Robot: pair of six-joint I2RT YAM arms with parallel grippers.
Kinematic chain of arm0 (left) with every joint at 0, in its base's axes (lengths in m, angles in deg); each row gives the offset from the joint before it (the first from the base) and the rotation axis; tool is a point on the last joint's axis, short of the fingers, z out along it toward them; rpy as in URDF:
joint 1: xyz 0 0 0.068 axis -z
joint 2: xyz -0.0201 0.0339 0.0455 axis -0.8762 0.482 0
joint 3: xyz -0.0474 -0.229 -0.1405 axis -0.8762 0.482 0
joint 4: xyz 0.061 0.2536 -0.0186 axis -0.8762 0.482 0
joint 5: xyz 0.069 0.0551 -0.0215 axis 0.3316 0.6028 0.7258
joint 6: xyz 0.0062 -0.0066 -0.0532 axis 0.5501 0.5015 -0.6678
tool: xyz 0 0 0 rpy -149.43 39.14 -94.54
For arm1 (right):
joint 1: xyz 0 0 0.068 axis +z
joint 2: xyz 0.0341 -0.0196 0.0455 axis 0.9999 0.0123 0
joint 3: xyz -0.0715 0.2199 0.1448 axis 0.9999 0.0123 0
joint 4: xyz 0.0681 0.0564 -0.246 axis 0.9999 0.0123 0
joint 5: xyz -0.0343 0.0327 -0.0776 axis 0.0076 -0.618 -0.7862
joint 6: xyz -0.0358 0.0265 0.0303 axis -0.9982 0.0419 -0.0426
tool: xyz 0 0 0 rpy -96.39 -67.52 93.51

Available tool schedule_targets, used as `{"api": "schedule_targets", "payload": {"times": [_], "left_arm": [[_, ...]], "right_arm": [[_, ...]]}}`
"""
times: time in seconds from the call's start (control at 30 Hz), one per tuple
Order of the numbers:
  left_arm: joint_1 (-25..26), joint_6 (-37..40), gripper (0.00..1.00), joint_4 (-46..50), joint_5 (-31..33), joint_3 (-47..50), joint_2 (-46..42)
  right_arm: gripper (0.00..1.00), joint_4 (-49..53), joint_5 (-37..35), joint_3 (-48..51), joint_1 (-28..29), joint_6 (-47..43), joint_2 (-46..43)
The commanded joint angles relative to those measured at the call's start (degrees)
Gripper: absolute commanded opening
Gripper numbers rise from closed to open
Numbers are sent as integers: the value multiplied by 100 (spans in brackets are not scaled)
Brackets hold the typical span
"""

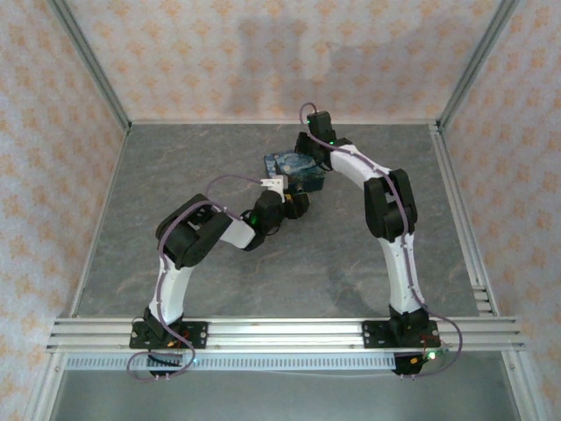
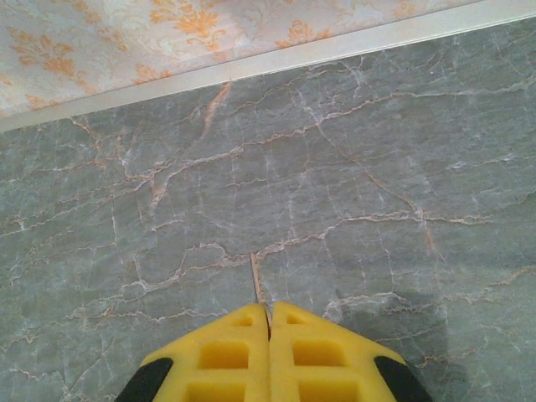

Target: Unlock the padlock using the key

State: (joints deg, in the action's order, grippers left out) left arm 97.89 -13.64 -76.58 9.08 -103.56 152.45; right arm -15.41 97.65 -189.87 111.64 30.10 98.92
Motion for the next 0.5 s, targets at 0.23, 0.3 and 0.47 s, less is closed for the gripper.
{"api": "schedule_targets", "payload": {"times": [0.23, 0.3, 0.47], "left_arm": [[283, 707, 73, 1054, 900, -602, 48], [284, 634, 73, 1175, 921, -739, 134], [371, 785, 73, 1696, 1016, -1132, 203]], "right_arm": [[0, 1299, 132, 585, 125, 157, 375], [0, 1336, 156, 575, 138, 159, 387], [0, 1418, 232, 602, 173, 188, 370]]}}
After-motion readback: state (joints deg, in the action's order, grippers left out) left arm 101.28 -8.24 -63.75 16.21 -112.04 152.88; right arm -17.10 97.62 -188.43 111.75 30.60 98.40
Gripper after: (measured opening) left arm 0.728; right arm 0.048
